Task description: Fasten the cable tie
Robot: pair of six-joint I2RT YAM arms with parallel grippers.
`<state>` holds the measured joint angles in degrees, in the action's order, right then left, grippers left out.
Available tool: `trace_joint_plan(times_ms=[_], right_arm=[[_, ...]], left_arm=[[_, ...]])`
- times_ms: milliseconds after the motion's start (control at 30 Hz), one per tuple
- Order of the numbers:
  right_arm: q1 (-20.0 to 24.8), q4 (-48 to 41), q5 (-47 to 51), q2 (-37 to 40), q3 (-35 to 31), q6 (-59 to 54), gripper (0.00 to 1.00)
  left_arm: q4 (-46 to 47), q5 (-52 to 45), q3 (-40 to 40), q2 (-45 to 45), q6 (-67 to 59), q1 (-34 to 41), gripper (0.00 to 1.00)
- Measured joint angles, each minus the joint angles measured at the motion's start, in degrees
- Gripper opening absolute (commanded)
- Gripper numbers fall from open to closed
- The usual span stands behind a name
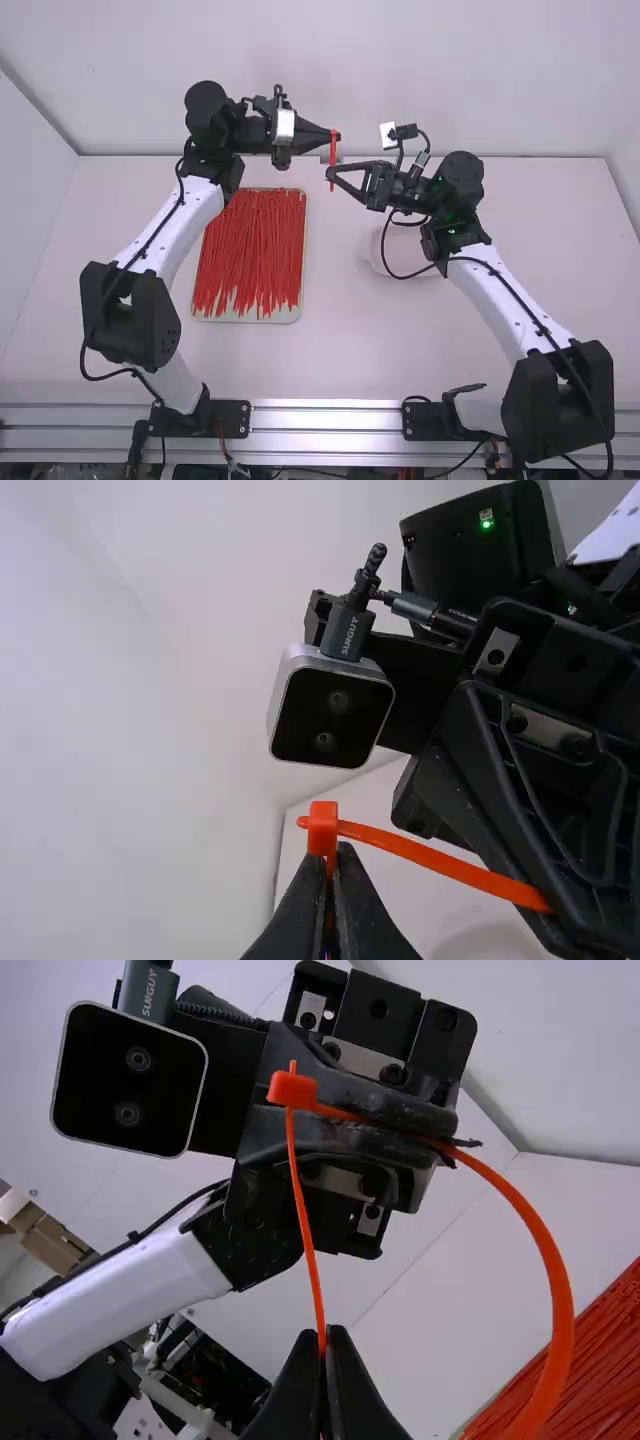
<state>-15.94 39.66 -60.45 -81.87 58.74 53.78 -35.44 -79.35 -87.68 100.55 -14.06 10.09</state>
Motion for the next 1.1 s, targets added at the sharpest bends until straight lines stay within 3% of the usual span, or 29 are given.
trace_joint_plan(times_ms=[767, 1100], right_arm=[[0.0, 2.86, 1.77, 0.0, 0.0, 7.23, 0.0], [0.48, 2.75, 1.62, 0.0, 0.0, 8.81, 0.0]], left_arm=[[3.39, -0.61, 2.99, 0.0, -4.37, 0.39, 0.02], [0.09, -1.05, 3.02, 0.0, -5.11, 0.92, 0.02]])
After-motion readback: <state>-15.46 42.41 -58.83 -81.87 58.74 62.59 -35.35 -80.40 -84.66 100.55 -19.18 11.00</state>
